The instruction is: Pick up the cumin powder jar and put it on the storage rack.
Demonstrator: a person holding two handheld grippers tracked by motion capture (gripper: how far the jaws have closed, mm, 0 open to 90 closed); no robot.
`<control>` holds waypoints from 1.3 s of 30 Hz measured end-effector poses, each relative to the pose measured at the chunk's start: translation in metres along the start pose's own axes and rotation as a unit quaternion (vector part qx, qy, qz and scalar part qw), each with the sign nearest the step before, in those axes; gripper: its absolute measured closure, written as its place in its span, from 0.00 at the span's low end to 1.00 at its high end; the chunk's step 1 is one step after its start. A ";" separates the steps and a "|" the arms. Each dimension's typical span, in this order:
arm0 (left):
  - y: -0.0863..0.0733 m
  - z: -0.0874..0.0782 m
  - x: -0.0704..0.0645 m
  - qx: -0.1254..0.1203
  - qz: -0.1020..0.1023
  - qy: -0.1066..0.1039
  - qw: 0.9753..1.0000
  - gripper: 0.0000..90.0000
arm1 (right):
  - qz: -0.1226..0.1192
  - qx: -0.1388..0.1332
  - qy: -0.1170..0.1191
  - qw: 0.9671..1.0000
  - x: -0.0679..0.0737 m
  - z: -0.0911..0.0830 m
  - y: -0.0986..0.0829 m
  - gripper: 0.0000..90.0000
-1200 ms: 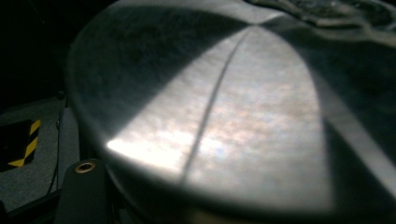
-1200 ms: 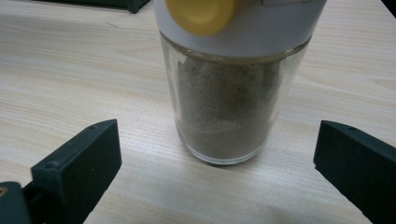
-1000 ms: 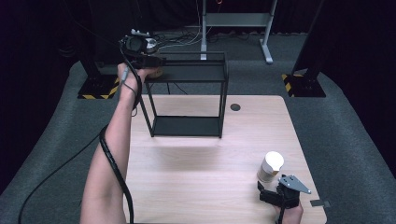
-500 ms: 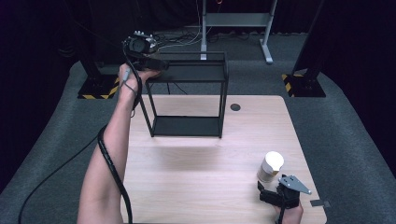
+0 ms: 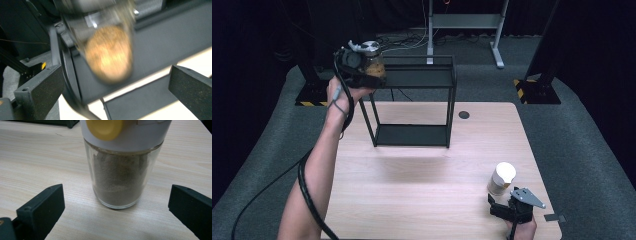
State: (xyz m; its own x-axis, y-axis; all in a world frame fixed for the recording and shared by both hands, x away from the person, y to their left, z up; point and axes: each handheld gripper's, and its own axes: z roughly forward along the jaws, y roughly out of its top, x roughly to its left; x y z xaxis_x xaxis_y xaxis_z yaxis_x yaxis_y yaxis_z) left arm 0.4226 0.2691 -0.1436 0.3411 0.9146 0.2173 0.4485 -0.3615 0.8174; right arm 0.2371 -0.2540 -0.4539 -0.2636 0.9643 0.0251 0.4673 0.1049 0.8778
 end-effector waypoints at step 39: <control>-0.299 0.050 -0.082 0.089 -0.113 -0.026 0.989 0.00 | -0.005 -0.001 -0.001 1.000 0.001 -0.001 -0.001 0.00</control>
State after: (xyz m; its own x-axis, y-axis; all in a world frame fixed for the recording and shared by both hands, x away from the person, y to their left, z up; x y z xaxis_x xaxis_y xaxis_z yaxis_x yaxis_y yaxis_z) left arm 0.3014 0.2929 -0.4323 0.2561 0.9666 0.0088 0.6542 -0.1800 0.7346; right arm 0.2360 -0.2530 -0.4543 -0.2662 0.9638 0.0158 0.4626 0.1134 0.8793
